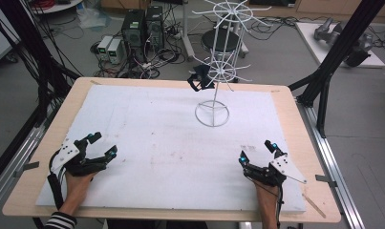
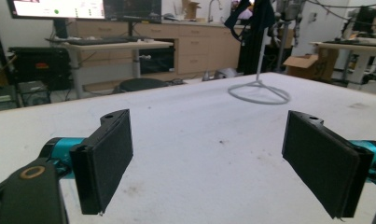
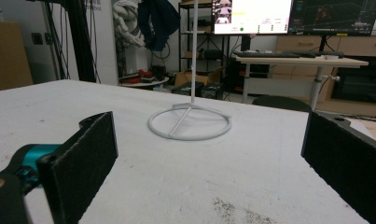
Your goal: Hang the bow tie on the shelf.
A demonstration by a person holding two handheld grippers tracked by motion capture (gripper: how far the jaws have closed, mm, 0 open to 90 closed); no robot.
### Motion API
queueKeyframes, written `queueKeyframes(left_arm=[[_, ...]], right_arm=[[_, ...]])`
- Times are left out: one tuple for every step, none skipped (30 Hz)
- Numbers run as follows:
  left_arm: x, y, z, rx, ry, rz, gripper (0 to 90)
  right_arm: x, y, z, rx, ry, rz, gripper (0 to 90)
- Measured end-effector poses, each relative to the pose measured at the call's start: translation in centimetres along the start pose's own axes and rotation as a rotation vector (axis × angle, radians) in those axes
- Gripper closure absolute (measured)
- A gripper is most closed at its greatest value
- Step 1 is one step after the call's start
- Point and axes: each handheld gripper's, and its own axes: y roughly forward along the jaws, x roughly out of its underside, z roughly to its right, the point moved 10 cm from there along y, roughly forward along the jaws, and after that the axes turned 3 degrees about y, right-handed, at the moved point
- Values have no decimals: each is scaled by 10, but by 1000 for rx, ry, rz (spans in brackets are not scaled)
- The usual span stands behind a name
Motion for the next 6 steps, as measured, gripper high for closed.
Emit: queueKeyframes(left_arm=[[0,-1,0,-4,5,4,167],[0,-1,0,-3,6,7,167],[0,-1,0,-5,7,9,166],[0,-1,0,-5,7,11,166],[0,-1,0,-4,8,12,165],[-1,-2,1,-6,7,18,164]], right_arm=[[0,0,0,0,2,1,26],[0,0,0,0,4,0,26],[0,0,0,0,3,1,26],[0,0,0,-1,0,0,26],[0,0,0,0,0,1,26],[0,0,0,1,1,2,26]])
